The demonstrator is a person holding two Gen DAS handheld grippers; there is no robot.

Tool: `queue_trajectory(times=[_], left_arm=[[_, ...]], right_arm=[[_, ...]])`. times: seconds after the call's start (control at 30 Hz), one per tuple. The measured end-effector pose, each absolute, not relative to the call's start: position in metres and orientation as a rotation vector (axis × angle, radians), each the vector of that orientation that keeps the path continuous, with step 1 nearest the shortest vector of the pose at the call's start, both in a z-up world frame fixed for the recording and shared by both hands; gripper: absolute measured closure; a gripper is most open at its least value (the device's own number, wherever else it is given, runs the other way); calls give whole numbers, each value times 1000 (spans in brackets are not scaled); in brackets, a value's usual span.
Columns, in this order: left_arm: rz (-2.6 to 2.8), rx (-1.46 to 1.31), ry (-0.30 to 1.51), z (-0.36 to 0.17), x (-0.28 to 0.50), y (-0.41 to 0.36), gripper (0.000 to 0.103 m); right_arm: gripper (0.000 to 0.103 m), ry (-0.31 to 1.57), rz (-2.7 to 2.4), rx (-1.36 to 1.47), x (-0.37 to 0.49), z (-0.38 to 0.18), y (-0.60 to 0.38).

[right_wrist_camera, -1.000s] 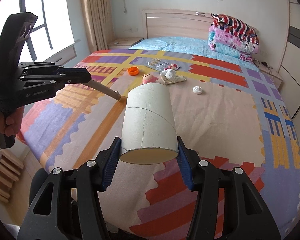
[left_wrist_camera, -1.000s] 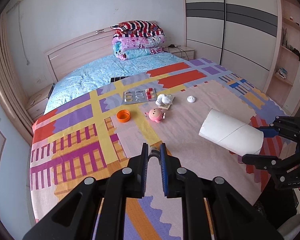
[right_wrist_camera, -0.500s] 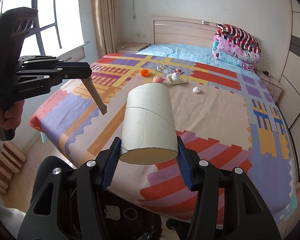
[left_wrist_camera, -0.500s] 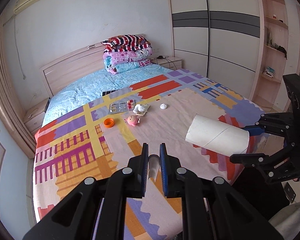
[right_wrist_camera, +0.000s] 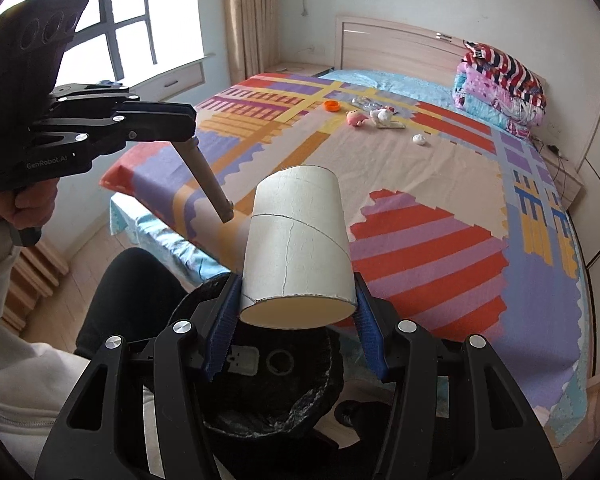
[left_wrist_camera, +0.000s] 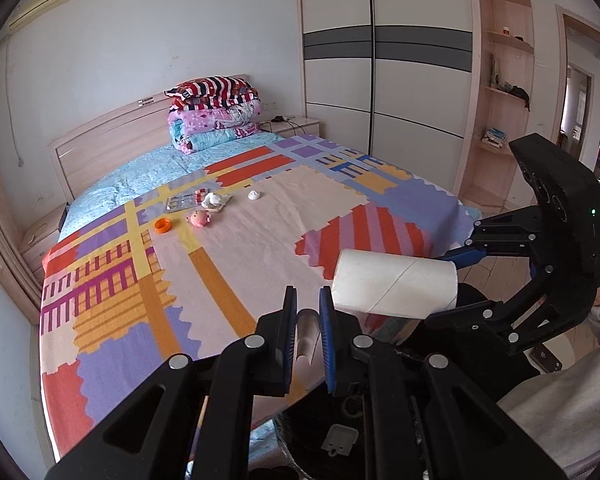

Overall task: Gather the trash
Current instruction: 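Carry the paper tube and rod over the trash bin with both tools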

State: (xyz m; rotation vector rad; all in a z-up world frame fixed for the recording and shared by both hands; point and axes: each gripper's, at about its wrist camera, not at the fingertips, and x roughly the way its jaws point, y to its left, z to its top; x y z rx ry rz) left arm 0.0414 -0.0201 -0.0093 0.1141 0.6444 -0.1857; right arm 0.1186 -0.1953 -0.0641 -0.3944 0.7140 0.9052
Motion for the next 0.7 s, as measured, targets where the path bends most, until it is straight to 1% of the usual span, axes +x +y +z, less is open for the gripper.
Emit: queue_trajectory(times=[0.3,0.7], left_arm=[[-237,48,704,-44,27,-42,92],[-241,24,857,-118,36,-48,92]], right_arm=[[50,797,973,-433,102,-93,-195],[50,983,965,-445,104,-155,-190]])
